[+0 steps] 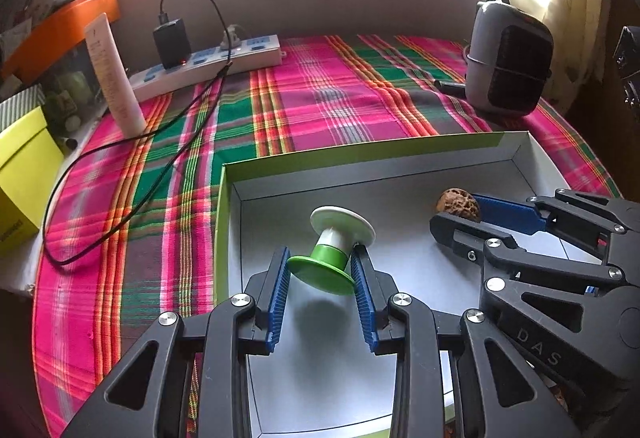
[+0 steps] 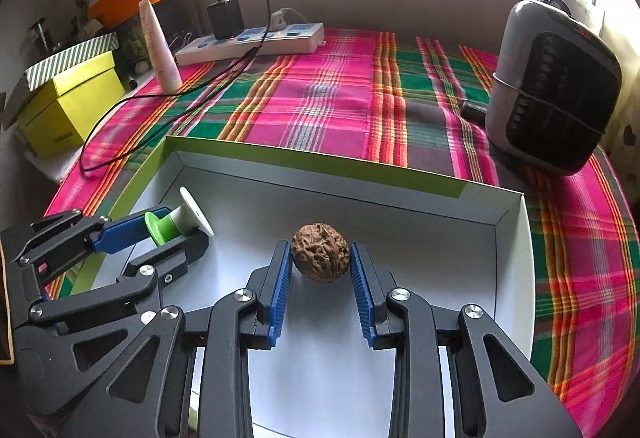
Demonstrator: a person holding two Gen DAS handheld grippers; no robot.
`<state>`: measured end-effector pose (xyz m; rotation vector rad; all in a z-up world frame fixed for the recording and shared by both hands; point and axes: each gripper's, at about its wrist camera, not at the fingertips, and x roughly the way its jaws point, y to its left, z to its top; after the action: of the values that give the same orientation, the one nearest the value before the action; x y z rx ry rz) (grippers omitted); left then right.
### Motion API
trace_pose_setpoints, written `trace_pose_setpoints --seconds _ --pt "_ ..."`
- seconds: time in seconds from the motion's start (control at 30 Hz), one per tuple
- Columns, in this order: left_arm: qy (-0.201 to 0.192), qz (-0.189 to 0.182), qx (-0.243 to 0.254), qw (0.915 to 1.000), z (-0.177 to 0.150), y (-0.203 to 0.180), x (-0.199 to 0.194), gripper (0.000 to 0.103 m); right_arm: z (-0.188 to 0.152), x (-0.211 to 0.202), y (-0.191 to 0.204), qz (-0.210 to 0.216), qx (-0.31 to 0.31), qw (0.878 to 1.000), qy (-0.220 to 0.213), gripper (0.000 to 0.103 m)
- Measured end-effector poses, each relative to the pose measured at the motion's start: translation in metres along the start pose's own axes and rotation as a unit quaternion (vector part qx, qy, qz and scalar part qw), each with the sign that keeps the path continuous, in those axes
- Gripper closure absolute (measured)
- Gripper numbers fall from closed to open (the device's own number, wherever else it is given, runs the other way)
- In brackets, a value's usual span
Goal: Organize objects
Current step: 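Open the left tool to drop the spool while the right tool releases the walnut in the tray, then withdraw both open tools from the tray back toward the remaining objects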
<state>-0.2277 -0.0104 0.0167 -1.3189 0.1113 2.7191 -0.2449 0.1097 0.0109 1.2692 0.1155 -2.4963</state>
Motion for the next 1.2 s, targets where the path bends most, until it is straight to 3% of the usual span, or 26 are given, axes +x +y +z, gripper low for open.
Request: trace_pose_setpoints --seconds 0.47,0.6,1.2 --pt "0.007 -0.003 -0.001 1.0000 0.000 0.000 0.000 0.071 0.000 -0.003 -0.004 -0.001 0.012 1.000 -0.004 0.071" --pt "0.008 -0.008 -0.007 0.9999 0.000 0.001 -0.003 0.070 0.000 -0.005 -0.007 0.001 0.019 1.000 -0.004 0.058" --pt "-0.020 -0.002 -0.015 0.9997 -0.009 0.008 -0.035 0.063 -0.012 -0.031 -0.006 -0.004 0.027 0.999 -0.028 0.057"
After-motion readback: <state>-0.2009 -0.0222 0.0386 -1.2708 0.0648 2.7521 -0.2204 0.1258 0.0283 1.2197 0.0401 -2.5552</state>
